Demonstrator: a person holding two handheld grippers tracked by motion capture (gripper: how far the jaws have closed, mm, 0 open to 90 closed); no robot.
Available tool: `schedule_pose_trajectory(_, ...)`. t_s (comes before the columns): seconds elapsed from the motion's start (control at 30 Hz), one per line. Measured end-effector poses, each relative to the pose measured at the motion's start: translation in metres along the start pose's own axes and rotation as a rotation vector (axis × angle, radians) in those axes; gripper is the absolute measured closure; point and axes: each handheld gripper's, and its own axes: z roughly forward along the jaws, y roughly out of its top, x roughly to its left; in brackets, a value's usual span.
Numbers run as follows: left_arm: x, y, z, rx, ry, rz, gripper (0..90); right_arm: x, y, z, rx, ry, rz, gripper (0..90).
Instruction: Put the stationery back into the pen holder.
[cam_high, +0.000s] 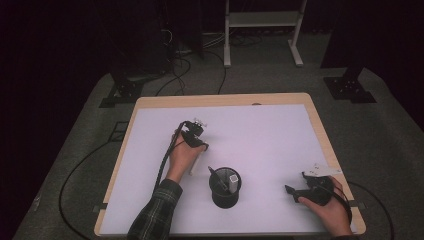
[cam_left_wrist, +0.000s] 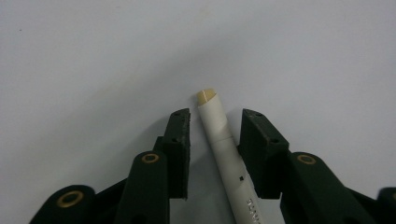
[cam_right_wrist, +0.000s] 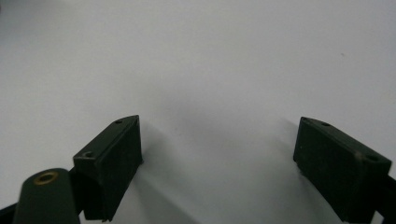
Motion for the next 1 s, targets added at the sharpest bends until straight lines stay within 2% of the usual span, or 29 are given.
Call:
schedule_pose_trajectory(0.13,0.002,0.002,0.0,0.016,0.0,-0.005,70.3,0.0,0.0,0.0,0.0,0.0,0.0,14.2)
schedule_pose_trajectory(0.43,0.005,0.002,0.0,0.019,0.002,-0.018,78.4,0.0,0.0,0.0,0.0,-0.001,-0.001,14.2)
schedule_pose_trajectory(0.6,0.005,0.002,0.0,0.019,0.001,-0.023,78.9,0.0,0.0,0.0,0.0,0.0,0.0,14.2)
schedule_pose_trajectory(0.67,0.006,0.001,0.0,0.008,-0.007,-0.039,78.9,0.0,0.0,0.0,0.0,0.0,0.0,14.2)
schedule_pose_trajectory(0.8,0.008,0.0,-0.004,-0.001,-0.029,-0.041,78.9,0.0,0.0,0.0,0.0,0.0,0.0,14.2)
schedule_pose_trajectory(1.0,0.007,-0.003,-0.023,-0.072,-0.073,-0.052,79.0,0.0,0.0,0.0,0.0,0.0,0.0,14.2)
